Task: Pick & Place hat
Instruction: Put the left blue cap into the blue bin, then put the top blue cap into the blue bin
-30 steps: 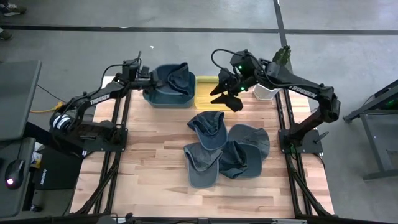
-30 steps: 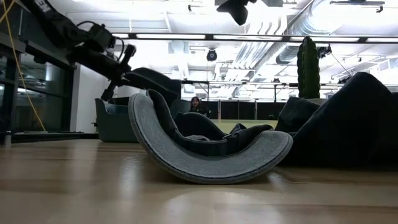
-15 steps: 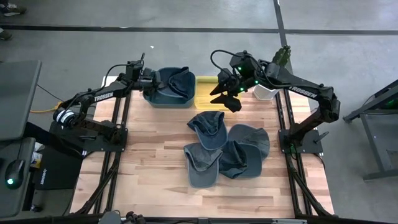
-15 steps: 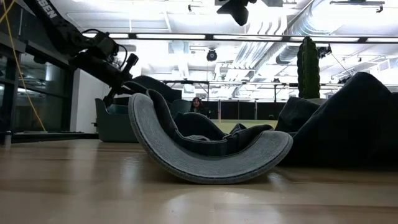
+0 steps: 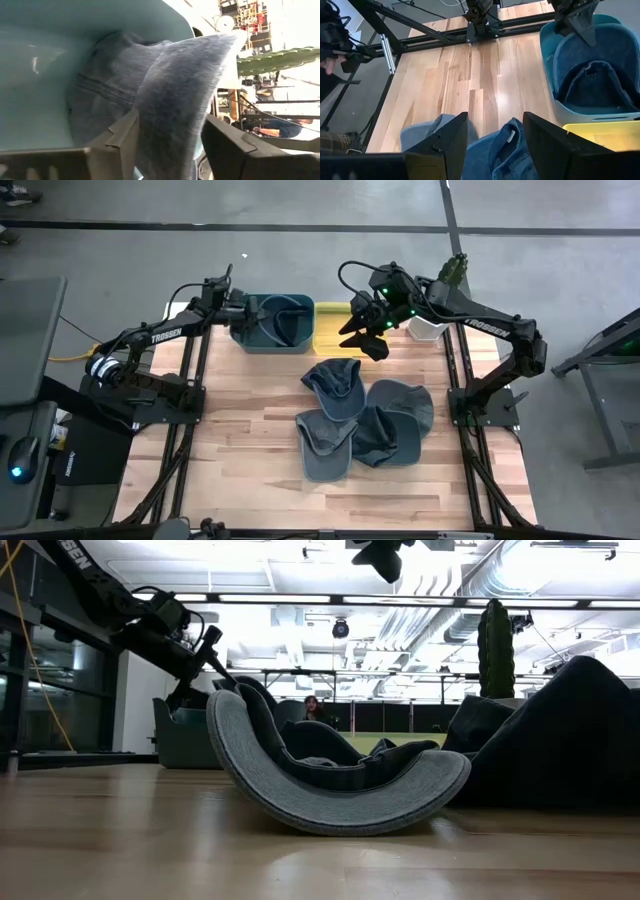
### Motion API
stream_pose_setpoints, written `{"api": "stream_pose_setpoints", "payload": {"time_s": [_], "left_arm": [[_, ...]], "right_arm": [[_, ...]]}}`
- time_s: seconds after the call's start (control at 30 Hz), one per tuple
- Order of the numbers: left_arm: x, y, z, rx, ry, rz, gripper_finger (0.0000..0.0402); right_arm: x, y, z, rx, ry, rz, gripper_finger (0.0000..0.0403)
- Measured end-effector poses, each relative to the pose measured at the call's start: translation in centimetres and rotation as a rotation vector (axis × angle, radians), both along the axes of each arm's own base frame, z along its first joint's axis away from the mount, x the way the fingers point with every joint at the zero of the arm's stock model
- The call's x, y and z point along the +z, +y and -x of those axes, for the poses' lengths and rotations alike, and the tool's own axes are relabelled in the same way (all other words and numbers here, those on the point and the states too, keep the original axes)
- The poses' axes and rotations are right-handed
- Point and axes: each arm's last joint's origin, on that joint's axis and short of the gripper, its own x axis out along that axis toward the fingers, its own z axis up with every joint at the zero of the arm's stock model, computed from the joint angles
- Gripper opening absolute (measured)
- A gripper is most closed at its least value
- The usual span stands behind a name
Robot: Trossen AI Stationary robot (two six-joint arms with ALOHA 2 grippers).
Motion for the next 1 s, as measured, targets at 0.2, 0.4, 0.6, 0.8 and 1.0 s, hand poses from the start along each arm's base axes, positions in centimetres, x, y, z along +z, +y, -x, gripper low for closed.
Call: {"api": "stream_pose_setpoints", "payload": {"time_s": [0.2,0.4,0.6,0.8,1.0], "left_arm": [[1.0,1.2,1.4,-0.002,-0.048,0.004,0.0201],[2.6,2.3,3.1,0.029,-0.077,-0.032,0.0192],[4.6,2.7,4.0,0.044,-0.059,-0.098,0.0172],[6.5,2.2,3.8,-0.052,-0.076,-0.186,0.0091],[6.6,0.6,1.0,-0.227,-0.076,-0.233,0.0011]], "right_arm": [[0.0,0.0,0.0,-0.005,0.003,-0.009,0.0183],[0.0,0.6,-0.2,-0.004,0.009,0.004,0.0183],[-0.1,1.1,-0.4,-0.021,0.019,0.031,0.0183],[-0.1,1.1,-0.4,-0.059,0.029,0.043,0.0183],[-0.1,0.9,-0.4,-0.103,0.038,0.062,0.0183]]}}
